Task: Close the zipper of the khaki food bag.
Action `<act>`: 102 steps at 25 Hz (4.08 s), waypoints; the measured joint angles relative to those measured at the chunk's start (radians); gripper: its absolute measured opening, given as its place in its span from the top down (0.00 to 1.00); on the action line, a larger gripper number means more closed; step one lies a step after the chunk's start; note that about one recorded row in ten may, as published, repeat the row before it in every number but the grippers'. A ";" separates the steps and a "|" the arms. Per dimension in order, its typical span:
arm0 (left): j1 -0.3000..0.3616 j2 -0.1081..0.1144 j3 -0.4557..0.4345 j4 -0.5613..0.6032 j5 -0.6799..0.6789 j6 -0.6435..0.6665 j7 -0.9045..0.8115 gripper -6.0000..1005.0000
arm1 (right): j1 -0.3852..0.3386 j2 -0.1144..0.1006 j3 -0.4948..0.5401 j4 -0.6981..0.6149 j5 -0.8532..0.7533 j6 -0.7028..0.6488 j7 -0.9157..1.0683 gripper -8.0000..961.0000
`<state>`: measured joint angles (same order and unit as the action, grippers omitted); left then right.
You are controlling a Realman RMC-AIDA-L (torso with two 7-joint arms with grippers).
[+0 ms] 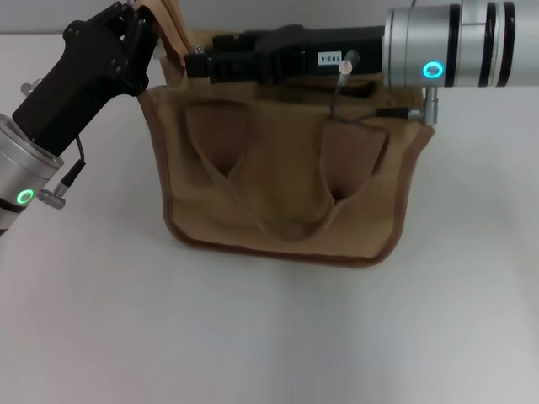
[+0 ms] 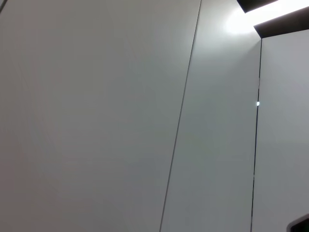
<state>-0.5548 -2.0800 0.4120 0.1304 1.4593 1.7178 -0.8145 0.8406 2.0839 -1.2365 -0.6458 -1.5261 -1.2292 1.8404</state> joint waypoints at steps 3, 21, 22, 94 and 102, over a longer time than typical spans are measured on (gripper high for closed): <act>-0.004 0.000 0.000 0.000 0.000 -0.002 0.000 0.97 | 0.018 0.001 -0.009 0.002 0.001 0.006 -0.014 0.18; -0.021 0.001 -0.006 0.015 -0.005 -0.015 0.006 0.97 | -0.070 -0.037 0.163 -0.118 0.000 -0.191 0.228 0.18; -0.021 0.001 -0.006 0.015 -0.005 -0.015 0.006 0.97 | -0.070 -0.037 0.163 -0.118 0.000 -0.191 0.228 0.18; -0.043 0.000 -0.001 0.024 -0.002 0.064 0.025 0.97 | -0.212 0.002 -0.014 -0.311 0.051 0.073 -0.826 0.18; -0.052 0.000 -0.001 0.024 -0.002 0.059 0.025 0.97 | -0.193 0.003 -0.035 -0.286 0.052 0.076 -0.863 0.18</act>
<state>-0.6066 -2.0801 0.4108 0.1549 1.4572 1.7767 -0.7900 0.6475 2.0871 -1.2712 -0.9321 -1.4742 -1.1528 0.9771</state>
